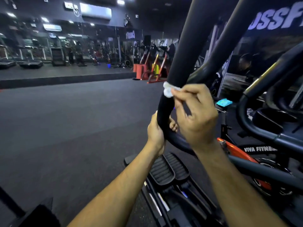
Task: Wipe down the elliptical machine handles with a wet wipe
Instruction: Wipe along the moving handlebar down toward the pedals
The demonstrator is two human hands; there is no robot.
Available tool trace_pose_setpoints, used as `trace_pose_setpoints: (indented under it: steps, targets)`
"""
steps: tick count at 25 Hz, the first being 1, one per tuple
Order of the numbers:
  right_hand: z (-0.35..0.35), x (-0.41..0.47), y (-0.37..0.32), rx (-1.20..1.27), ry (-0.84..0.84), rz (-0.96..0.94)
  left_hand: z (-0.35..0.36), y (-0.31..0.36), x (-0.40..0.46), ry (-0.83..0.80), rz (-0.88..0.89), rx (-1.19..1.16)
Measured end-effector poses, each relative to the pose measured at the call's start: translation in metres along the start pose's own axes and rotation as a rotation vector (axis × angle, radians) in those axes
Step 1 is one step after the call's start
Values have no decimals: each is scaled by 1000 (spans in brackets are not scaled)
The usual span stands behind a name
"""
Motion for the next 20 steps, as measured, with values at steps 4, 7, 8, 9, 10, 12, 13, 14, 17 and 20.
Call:
trace_pose_setpoints:
  steps: [4,7,8,9,10,12,13,14,17,20]
  targets:
    - [21,-17,-5,-187,-133,-20,-6,-7,12,-44,-45,-59]
    - [28,-44,-8,-255,-235,77,-10,-12,21,-138,-39,-87]
    - [29,-45,-10,-273,-260,98,-10,-11,21,-180,-32,-80]
    - [28,-42,-14,-280,-271,107,-10,-9,20,-218,-31,-79]
    - [27,-37,-20,-284,-262,103,-11,-9,21,-223,-38,-66]
    - [23,-19,-29,-313,-187,62,-11,-4,20,-241,-45,13]
    - [24,-10,-30,-359,-146,38,-9,-3,20,-286,-52,36]
    - [26,-5,-30,-419,-112,27,-9,-5,20,-321,-57,22]
    - [40,-24,-29,-501,-125,29,-12,-5,23,-340,-78,-7]
    - [38,-58,-28,-460,-244,128,-17,-10,28,-352,-103,-36]
Point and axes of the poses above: each hand's wrist, its own x-axis towards the middle knuckle, its own z-axis out of the palm, y = z × x, the point moved 3 cm from there along x, towards the middle knuckle, and after that the axes turned 11 degrees about x, right-handed, at the moved point
